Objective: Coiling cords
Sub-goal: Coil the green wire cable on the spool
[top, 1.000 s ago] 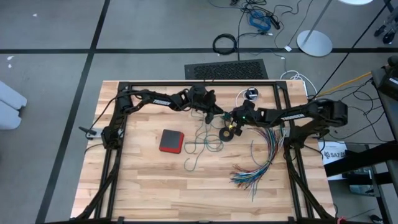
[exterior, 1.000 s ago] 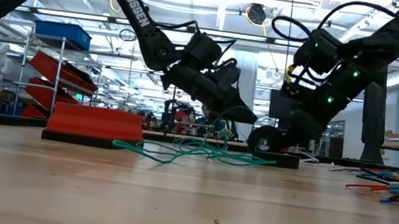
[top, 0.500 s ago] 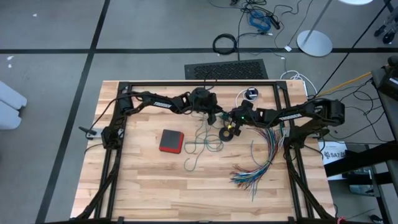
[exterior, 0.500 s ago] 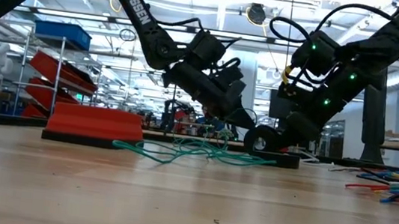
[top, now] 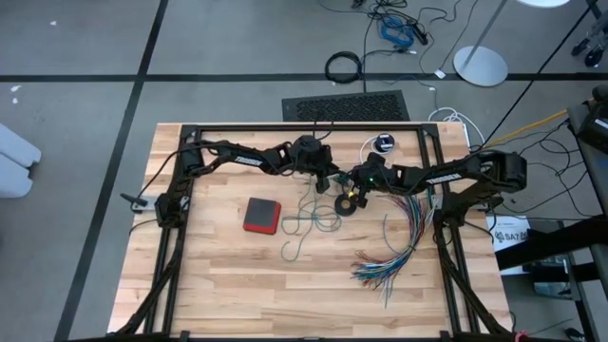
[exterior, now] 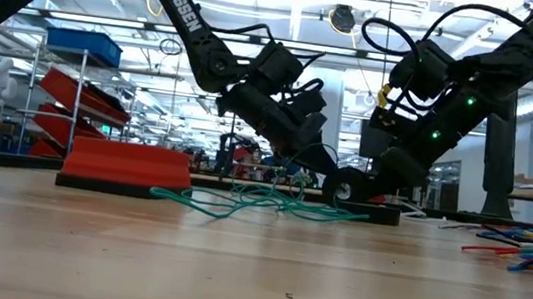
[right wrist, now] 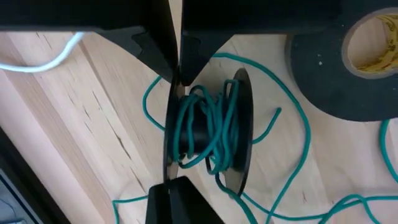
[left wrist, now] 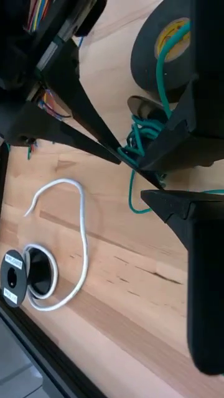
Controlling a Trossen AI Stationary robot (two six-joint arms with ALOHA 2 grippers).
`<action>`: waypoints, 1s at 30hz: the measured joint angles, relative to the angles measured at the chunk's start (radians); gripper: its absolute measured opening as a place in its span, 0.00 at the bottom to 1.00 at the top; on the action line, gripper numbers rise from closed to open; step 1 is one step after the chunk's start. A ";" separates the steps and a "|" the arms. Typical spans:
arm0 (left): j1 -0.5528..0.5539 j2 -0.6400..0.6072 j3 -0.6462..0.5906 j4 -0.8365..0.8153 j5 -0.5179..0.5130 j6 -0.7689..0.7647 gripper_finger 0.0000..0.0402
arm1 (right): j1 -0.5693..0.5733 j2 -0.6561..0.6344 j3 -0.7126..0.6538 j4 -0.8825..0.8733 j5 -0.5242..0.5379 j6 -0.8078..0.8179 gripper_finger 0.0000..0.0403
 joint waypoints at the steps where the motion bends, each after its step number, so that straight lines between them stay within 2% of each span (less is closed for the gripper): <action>1: 0.000 0.000 0.000 -0.002 0.000 0.000 0.16 | 0.000 -0.003 0.000 0.002 -0.001 0.000 0.00; 10: -0.011 0.001 -0.002 -0.036 -0.017 0.049 0.16 | -0.001 -0.042 0.000 0.057 -0.042 -0.019 0.01; 30: -0.013 0.002 -0.002 -0.034 -0.012 0.051 0.16 | -0.011 -0.042 0.000 0.128 -0.113 -0.039 0.02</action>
